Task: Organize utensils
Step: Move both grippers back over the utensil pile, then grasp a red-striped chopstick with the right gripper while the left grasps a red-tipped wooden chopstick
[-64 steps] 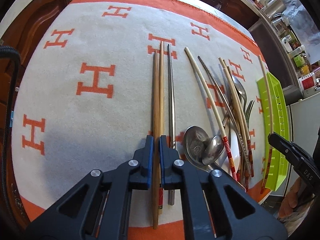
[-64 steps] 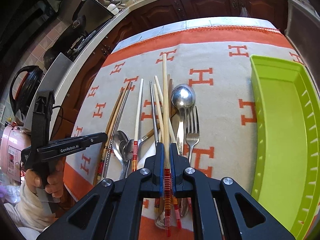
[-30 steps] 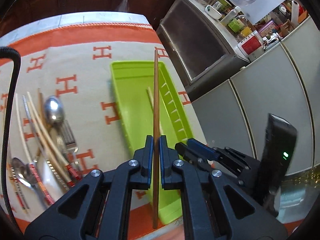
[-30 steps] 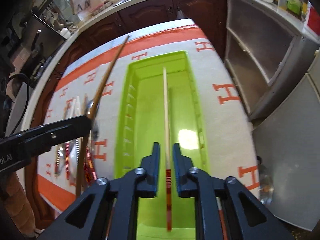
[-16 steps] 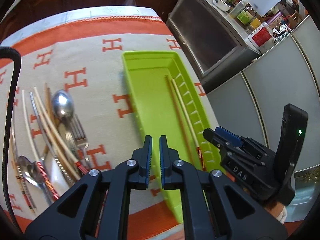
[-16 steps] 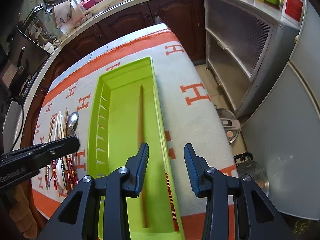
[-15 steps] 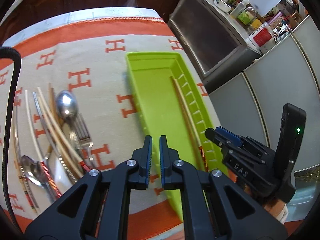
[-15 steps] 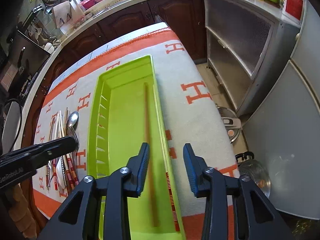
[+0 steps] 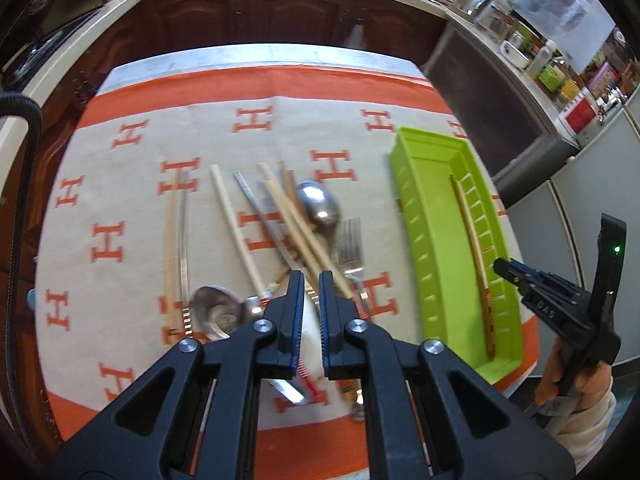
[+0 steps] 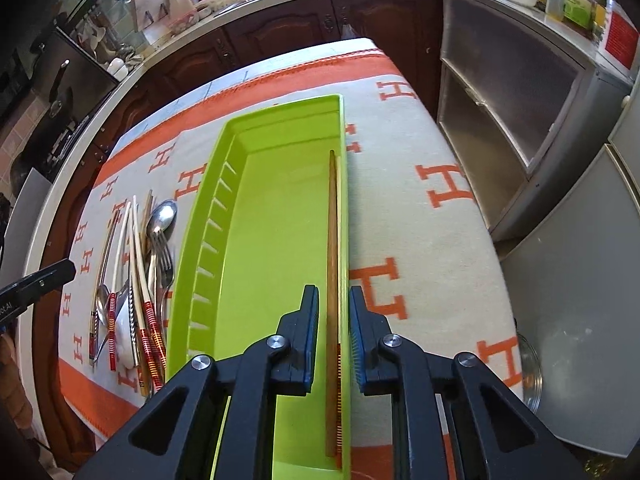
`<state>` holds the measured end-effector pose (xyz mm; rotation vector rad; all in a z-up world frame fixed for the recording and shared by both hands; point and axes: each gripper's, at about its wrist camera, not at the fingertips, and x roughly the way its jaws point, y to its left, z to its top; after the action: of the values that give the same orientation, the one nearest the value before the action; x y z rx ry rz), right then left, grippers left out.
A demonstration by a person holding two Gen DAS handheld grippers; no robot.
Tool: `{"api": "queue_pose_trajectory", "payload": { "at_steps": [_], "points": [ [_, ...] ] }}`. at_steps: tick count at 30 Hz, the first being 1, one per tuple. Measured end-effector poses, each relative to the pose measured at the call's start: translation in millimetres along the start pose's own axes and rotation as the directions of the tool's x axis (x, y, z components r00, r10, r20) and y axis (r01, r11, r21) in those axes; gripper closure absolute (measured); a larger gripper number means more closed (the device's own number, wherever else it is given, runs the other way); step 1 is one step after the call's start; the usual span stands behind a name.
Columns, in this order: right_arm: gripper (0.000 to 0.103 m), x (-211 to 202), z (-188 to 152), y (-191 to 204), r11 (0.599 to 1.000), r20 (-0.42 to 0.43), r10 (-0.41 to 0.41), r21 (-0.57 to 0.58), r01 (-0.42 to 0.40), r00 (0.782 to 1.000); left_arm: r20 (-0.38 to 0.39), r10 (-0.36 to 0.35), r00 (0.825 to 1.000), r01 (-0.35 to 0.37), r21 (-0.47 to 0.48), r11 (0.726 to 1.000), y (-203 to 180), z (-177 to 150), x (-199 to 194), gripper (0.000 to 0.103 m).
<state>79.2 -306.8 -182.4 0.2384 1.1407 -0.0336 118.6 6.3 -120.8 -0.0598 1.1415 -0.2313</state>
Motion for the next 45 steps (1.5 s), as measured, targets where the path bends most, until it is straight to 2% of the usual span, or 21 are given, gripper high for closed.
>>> {"api": "queue_pose_trajectory", "payload": {
  "at_steps": [5,10,14,16,22,27,31,34,37,41,45],
  "points": [
    [0.088,5,3,19,0.999,0.002,-0.019,-0.032,0.019,1.0,0.002,0.063,0.998,-0.062,-0.017,0.998,35,-15,-6,0.099],
    [0.084,2,4,19,1.0,0.001,-0.022,0.01,0.022,1.0,-0.006,0.122,0.993,-0.122,-0.04,0.992,66,-25,-8,0.097],
    [0.075,-19,2,21,0.998,0.049,-0.04,0.047,0.037,0.998,-0.028,0.125,0.992,-0.127,-0.056,0.99,83,-26,-6,0.094],
    [0.075,-33,1,30,0.999,0.08,-0.039,0.041,0.036,0.996,-0.039,0.125,0.991,-0.128,-0.061,0.99,90,-26,-3,0.093],
    [0.073,-71,-2,89,0.996,0.182,-0.047,-0.061,0.059,0.982,-0.084,0.091,0.992,-0.098,-0.077,0.992,102,-27,9,0.092],
    [0.07,-81,-7,133,0.989,0.214,0.021,-0.146,0.011,0.977,-0.059,0.069,0.996,-0.072,-0.057,0.996,107,-27,8,0.092],
    [0.069,-76,-11,161,0.978,0.204,0.09,-0.202,-0.049,0.975,-0.014,0.054,0.998,-0.055,-0.035,0.998,110,-28,1,0.092],
    [0.067,-72,-17,176,0.969,0.226,0.128,-0.234,-0.074,0.966,-0.012,0.031,0.999,-0.031,-0.05,0.998,115,-28,-1,0.092],
    [0.067,-61,-16,181,0.963,0.194,0.177,-0.237,-0.129,0.965,-0.008,0.014,1.0,-0.015,-0.085,0.996,121,-28,-3,0.092],
    [0.067,-43,-16,187,0.956,0.15,0.174,-0.264,-0.13,0.973,-0.004,0.035,0.999,-0.035,-0.088,0.995,123,-30,1,0.092],
    [0.067,-21,-12,187,0.954,0.067,0.186,-0.252,-0.164,0.98,-0.047,0.024,0.999,-0.029,-0.116,0.993,129,-35,14,0.092]
  ]
}}
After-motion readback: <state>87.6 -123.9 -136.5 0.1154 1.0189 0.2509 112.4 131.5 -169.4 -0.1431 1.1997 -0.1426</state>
